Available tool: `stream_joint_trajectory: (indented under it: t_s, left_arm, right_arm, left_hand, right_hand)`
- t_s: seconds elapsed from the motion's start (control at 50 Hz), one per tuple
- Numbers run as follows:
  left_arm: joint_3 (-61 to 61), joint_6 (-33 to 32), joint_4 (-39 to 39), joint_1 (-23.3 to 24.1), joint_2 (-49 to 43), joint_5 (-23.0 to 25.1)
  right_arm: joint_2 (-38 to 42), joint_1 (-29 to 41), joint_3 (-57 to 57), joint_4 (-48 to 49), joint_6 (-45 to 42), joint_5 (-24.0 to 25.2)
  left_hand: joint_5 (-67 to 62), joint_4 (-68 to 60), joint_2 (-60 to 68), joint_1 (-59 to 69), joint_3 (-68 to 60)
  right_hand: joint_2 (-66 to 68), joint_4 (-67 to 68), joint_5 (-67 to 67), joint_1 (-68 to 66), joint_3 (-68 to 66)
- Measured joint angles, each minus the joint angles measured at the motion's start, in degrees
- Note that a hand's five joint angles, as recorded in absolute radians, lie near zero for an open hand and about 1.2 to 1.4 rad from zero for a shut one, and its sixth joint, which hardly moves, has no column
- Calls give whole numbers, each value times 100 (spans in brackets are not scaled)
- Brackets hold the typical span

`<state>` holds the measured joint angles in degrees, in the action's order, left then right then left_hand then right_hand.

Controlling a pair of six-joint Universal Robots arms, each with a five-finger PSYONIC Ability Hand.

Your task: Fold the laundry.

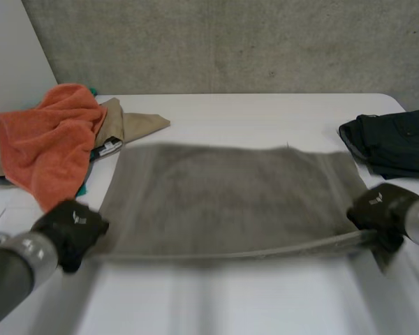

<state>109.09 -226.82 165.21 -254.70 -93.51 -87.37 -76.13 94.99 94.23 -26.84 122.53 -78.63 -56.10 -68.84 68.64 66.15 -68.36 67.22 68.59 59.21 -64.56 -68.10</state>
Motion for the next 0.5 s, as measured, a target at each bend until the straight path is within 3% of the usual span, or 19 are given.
stream_joint_trajectory:
  t_s: [0.08,0.16,0.34,0.5]
  left_arm:
    - [221,-180,-398,34,368,98]
    - [145,-217,-23,72,298,220]
    - [-912,-58,1780,270,-994,133]
    - [-2378,59,2283,484,-2459,-99]
  right_arm:
    - [-430,-217,408,-33,-488,29]
    - [-419,-302,521,479,-387,48]
    - [652,-52,42,2044,171,19]
    - [1625,230,-739,3300,203,-114]
  left_hand:
    - [0,0,0,0,0]
    - [-1,0,0,0,0]
    - [0,0,0,0,0]
    - [0,0,0,0,0]
  right_hand:
    - [0,0,0,0,0]
    - [0,0,0,0,0]
    - [0,0,0,0,0]
    - [0,0,0,0,0]
